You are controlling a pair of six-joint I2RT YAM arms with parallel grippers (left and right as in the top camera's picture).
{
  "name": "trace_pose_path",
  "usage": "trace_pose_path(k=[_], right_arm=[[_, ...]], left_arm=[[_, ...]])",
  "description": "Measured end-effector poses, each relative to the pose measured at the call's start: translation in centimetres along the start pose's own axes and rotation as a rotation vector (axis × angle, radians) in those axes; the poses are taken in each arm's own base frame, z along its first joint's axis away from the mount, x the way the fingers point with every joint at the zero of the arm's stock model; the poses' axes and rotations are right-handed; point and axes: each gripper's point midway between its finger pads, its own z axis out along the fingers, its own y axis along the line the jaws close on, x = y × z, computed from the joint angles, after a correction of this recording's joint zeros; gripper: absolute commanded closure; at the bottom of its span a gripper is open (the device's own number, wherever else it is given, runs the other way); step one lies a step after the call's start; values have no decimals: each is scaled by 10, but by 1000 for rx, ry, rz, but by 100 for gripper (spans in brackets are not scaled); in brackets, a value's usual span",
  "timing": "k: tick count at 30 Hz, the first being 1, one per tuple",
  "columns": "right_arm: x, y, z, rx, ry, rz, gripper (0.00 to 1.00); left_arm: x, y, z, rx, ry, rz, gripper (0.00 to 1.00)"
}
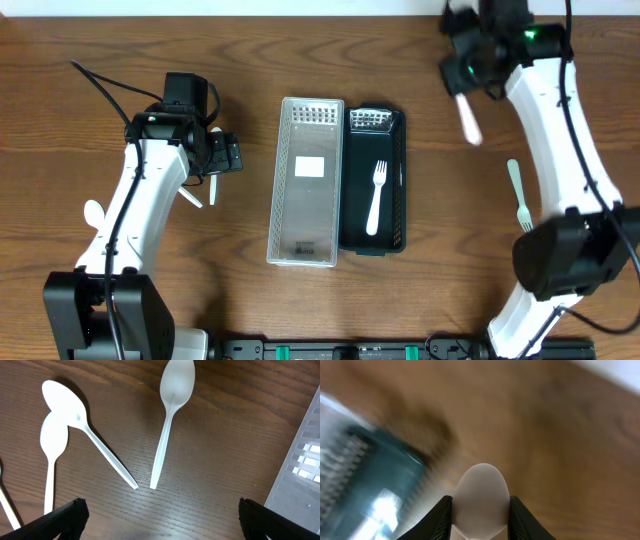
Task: Pack container
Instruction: 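Carry the spoon into the black basket beside the fork and release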
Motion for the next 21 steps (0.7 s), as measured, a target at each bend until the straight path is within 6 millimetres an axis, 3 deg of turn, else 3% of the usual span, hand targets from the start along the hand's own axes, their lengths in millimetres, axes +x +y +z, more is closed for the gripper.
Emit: trace_pose_path(k=[2, 4, 7, 10, 13, 19, 21], right_arm=[[-13, 25, -12, -26, -40, 72, 98], [-14, 51, -16, -60, -32, 153, 99], [-3, 85, -12, -96, 29, 293, 99], [13, 107, -3, -96, 92, 401, 99], [35, 120, 13, -79, 160, 453, 99], [102, 128, 56, -22, 323, 490, 98], [121, 128, 68, -11, 363, 489, 89]], left_arm=[[0, 0, 0, 0, 0, 0, 2], [0, 0, 0, 0, 0, 0, 2], [0, 0, 0, 0, 0, 0, 2], [0, 0, 0, 0, 0, 0, 2], [0, 0, 0, 0, 0, 0, 2], [0, 0, 0, 0, 0, 0, 2], [0, 0, 0, 0, 0, 0, 2]])
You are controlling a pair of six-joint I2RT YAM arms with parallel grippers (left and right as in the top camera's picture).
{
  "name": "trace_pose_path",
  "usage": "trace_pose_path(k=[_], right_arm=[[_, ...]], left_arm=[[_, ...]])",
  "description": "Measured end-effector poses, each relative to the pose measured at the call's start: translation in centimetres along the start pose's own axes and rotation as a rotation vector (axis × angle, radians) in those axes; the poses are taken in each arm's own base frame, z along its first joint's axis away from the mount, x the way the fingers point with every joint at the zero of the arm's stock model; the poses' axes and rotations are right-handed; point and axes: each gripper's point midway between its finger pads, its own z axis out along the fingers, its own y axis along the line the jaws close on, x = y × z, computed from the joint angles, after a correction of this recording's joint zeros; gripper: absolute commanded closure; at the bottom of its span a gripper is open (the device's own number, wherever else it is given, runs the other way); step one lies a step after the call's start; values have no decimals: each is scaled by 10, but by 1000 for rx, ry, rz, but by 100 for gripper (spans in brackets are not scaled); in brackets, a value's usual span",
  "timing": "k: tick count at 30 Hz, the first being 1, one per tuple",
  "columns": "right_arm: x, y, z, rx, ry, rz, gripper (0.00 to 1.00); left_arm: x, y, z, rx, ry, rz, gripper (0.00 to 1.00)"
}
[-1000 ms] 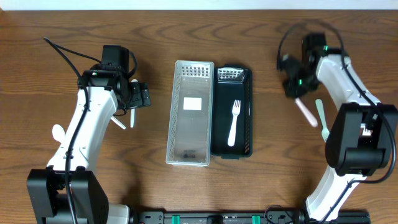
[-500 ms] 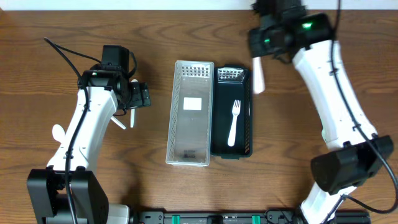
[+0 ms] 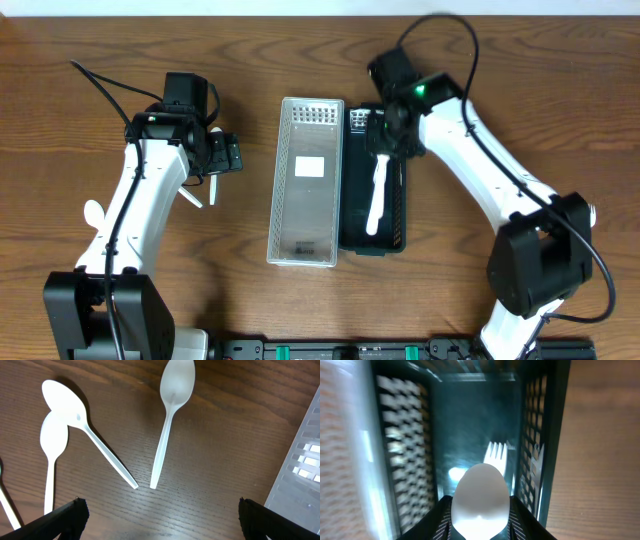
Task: Pack container
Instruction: 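Carry the spoon into the black basket beside the fork and release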
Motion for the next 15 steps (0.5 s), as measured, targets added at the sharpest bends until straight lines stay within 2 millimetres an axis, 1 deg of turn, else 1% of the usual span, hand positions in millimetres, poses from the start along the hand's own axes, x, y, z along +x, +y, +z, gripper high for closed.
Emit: trace_pose_path(k=[1, 2, 3, 4, 6, 9, 11, 13, 15], right_arm=[[7, -4, 8, 11, 23, -2, 79], [12, -7, 13, 21, 41, -4, 63], [15, -9, 16, 25, 50, -7, 53], [16, -9, 18, 25, 53, -14, 44], [13, -7, 18, 13, 42, -39, 34], [7, -2, 12, 0, 22, -87, 31], [0, 2, 2, -9, 6, -126, 30], [-12, 9, -18, -24, -21, -165, 28], [-26, 14, -43, -41, -58, -192, 24]], left_arm=[[0, 0, 0, 0, 0, 0, 2], [0, 0, 0, 0, 0, 0, 2], [0, 0, 0, 0, 0, 0, 2], [0, 0, 0, 0, 0, 0, 2], [0, 0, 0, 0, 0, 0, 2], [0, 0, 0, 0, 0, 0, 2], [0, 0, 0, 0, 1, 0, 2], [0, 0, 0, 0, 1, 1, 2], [0, 0, 0, 0, 1, 0, 2]])
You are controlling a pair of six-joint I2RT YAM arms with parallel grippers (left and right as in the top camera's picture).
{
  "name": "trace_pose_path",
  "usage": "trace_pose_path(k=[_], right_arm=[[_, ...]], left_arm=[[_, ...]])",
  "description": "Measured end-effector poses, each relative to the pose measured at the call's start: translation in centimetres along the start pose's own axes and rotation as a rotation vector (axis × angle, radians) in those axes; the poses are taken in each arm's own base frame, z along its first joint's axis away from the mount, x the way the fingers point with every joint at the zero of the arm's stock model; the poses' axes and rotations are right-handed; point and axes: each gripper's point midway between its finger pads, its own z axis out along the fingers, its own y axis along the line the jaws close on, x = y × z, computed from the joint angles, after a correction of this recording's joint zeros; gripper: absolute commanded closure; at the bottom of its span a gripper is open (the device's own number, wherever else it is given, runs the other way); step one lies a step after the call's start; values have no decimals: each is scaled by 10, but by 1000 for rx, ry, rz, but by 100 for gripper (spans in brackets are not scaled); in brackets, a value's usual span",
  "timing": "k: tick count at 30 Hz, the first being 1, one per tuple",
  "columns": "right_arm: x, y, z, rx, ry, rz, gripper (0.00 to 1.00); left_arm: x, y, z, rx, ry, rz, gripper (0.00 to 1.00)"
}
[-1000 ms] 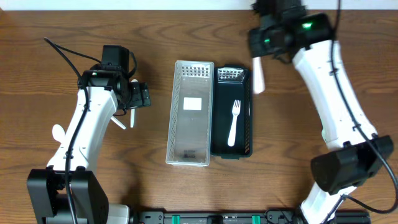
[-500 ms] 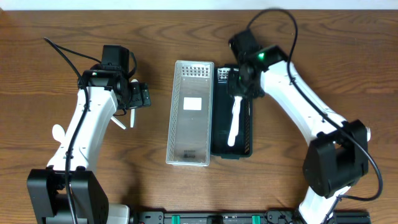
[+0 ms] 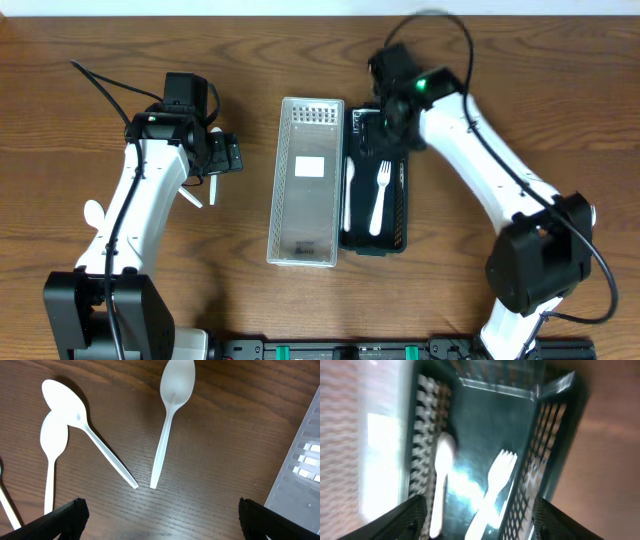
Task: Pack container
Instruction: 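Carry the spoon into the black basket beside the fork and release, then move the right gripper to the mint-green utensil and grasp it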
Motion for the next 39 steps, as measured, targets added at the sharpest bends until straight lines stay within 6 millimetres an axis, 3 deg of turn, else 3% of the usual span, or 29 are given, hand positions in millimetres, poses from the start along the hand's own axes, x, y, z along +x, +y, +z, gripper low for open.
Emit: trace_pose_path(k=[3, 7, 11, 14, 17, 20, 26, 29, 33, 39], right_arm=[[-35, -12, -49, 3, -106, -14, 13], [-58, -78, -101, 102, -174, -9, 1], [-48, -171, -119, 219, -124, 54, 1], [-35, -226, -121, 264, -89, 135, 1], [-17, -267, -108, 284, -42, 201, 1], [7, -286, -76, 280, 47, 211, 1], [50, -293, -5, 246, 174, 174, 1], [69, -293, 21, 233, 210, 141, 1], [91, -291, 46, 219, 248, 107, 1], [95, -288, 66, 191, 219, 89, 2]], left_arm=[[0, 0, 0, 0, 0, 0, 2], [0, 0, 0, 0, 0, 0, 2], [0, 0, 0, 0, 0, 0, 2], [0, 0, 0, 0, 0, 0, 2], [-1, 0, 0, 1, -4, 0, 2], [-4, -1, 0, 4, -15, -1, 2], [-5, -1, 0, 5, -22, -2, 2], [-5, -1, 0, 5, -22, -3, 2], [-5, -1, 0, 5, -21, -2, 2], [-5, -1, 0, 5, -21, -2, 2]])
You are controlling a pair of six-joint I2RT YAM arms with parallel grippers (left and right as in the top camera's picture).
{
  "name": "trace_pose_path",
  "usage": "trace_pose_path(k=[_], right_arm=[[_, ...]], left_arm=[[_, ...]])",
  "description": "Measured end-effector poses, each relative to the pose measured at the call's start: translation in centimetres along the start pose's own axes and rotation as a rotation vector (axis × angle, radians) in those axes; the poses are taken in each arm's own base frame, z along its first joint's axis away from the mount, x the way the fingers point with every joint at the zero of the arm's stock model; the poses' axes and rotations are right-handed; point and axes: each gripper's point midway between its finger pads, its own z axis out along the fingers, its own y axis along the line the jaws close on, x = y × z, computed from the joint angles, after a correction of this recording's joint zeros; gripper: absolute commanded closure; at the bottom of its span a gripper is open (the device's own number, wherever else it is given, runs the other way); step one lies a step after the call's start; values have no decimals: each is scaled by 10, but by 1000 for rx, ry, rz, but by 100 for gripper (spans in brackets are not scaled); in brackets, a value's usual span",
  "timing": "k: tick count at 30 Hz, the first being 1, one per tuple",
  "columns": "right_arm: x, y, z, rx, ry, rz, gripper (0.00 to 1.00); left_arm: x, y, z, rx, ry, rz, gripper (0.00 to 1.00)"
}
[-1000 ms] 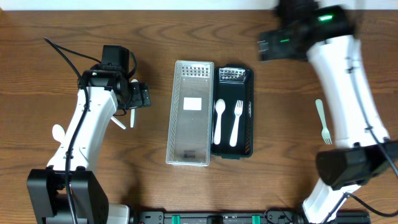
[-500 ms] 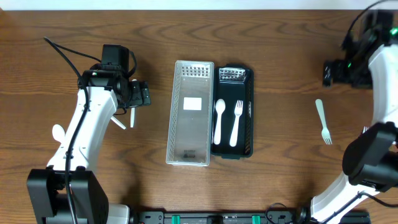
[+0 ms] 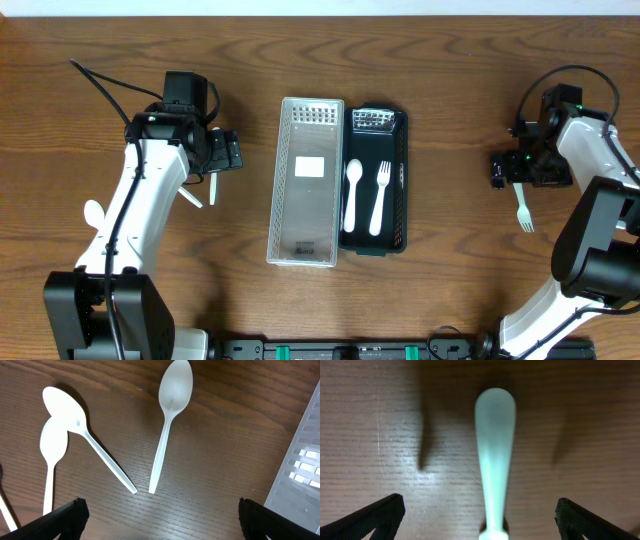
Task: Pack container
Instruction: 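Move the right gripper to the mint-green utensil and grasp it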
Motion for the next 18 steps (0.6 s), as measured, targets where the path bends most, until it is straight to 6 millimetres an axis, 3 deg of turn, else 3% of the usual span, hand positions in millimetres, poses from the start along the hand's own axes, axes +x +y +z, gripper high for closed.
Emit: trace_pose_path(k=[9, 14, 18], right_arm=[[12, 15, 14, -71, 17, -7, 10], [22, 19, 20, -83, 42, -6, 23], [22, 18, 20, -81, 43, 1, 27]], left_arm=[[0, 0, 0, 0, 0, 0, 2], [0, 0, 0, 0, 0, 0, 2], [0, 0, 0, 0, 0, 0, 2]])
